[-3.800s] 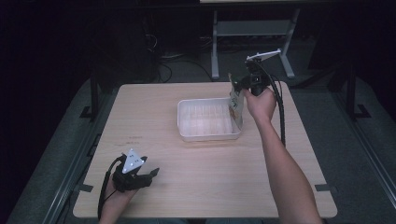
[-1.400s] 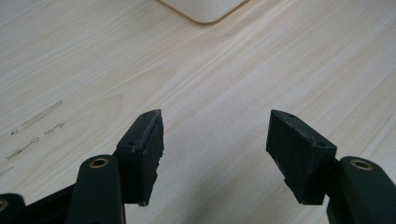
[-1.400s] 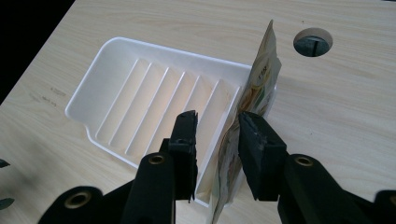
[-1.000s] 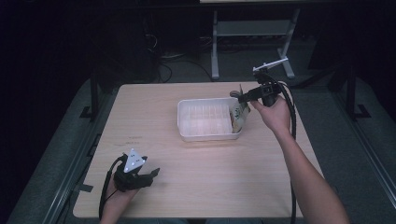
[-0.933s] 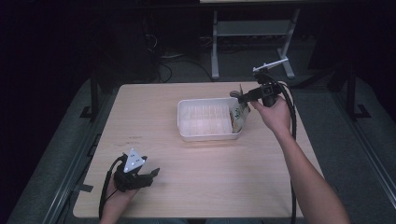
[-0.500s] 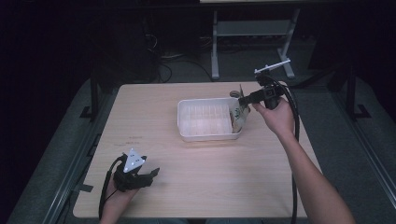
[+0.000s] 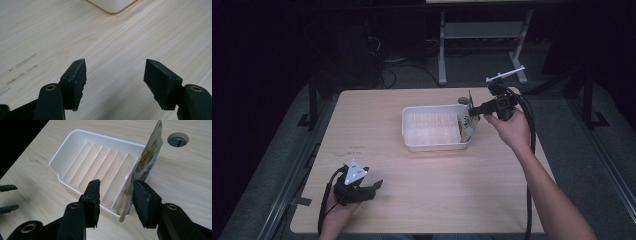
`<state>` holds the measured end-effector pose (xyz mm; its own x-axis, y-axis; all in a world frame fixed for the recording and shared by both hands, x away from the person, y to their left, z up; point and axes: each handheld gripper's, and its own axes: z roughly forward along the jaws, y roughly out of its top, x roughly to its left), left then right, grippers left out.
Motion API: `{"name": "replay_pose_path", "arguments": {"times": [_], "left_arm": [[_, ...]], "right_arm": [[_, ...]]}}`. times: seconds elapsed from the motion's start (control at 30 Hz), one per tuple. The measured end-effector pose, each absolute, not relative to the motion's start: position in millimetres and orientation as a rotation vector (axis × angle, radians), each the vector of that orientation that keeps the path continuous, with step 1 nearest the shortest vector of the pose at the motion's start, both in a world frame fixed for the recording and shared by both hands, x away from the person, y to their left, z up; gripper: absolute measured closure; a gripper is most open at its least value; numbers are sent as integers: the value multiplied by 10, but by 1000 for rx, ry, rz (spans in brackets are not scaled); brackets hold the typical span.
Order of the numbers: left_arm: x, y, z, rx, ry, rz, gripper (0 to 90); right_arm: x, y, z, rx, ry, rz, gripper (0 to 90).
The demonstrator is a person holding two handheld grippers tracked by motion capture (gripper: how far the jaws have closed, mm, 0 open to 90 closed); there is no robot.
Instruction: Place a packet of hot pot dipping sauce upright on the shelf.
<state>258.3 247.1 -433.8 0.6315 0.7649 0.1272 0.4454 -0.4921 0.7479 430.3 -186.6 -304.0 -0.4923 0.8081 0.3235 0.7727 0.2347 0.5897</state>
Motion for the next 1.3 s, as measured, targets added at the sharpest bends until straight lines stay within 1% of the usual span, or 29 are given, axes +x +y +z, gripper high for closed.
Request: {"name": "replay_pose_path", "arguments": {"times": [0.57, 1.03, 1.3], "left_arm": [[2580, 2476, -4331, 2154, 941, 599, 340], [2580, 2480, -4329, 2146, 944, 601, 338], [2579, 2482, -4330, 2143, 947, 602, 337]], "right_arm": [[4242, -1881, -3097, 1541, 2449, 1140, 568], [4106, -1872, -3101, 1486, 2470, 1163, 560], [4043, -1920, -3193, 1490, 2485, 1172, 557]]}}
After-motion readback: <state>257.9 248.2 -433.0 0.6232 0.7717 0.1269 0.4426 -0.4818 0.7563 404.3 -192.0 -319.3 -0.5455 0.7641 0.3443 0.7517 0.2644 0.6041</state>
